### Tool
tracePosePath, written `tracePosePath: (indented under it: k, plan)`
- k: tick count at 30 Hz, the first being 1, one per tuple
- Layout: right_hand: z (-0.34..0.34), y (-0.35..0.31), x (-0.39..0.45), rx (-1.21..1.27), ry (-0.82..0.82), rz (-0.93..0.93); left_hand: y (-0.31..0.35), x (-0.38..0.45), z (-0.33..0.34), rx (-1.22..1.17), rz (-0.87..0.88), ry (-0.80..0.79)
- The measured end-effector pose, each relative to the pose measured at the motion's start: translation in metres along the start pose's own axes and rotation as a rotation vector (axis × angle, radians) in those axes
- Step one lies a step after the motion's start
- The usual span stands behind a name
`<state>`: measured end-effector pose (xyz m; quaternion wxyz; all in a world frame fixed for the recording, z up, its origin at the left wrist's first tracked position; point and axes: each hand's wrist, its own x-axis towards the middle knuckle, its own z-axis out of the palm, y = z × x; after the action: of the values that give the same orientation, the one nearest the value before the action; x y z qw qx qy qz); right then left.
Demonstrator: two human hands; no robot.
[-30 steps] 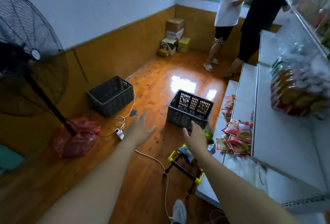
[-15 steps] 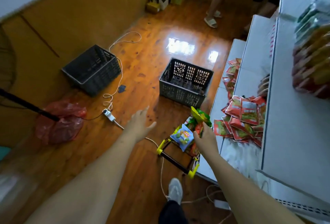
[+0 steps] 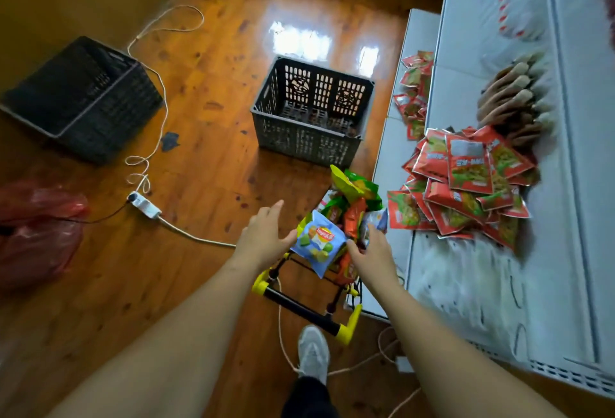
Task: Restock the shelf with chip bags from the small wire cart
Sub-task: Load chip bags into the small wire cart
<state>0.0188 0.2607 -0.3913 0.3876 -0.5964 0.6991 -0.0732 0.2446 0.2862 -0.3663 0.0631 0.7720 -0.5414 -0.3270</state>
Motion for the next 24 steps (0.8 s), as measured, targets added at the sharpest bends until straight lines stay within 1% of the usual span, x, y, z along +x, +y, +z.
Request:
tracePosePath:
  k: [3,8,10,12,14,16,17,21,24]
  plan:
    - [0.032,0.019,0.017,0.04,0.015,0.036,0.002,0.021,0.042,-0.051,-0.011,-0.04]
    - [0.07,0.041,0.043,0.019,0.107,0.237,0.005,0.053,0.098,-0.135,-0.051,-0.086]
    - [0.076,0.043,0.054,-0.022,0.173,0.236,0.006,0.065,0.113,-0.115,-0.077,-0.105]
    - [0.079,0.044,0.067,-0.078,0.211,0.173,0.008,0.076,0.124,-0.064,-0.144,-0.145]
    - [0.083,0.046,0.084,-0.135,0.227,0.135,0.014,0.086,0.133,0.007,-0.214,-0.169]
    - [0.085,0.046,0.099,-0.171,0.237,0.157,0.019,0.094,0.139,0.076,-0.257,-0.153]
    - [0.086,0.046,0.104,-0.173,0.234,0.18,0.02,0.097,0.14,0.071,-0.282,-0.141]
    - [0.082,0.043,0.109,-0.112,0.246,0.251,0.014,0.105,0.137,-0.086,-0.414,-0.189]
    - [0.071,0.038,0.099,-0.043,0.3,0.232,0.012,0.098,0.12,-0.143,-0.426,-0.189]
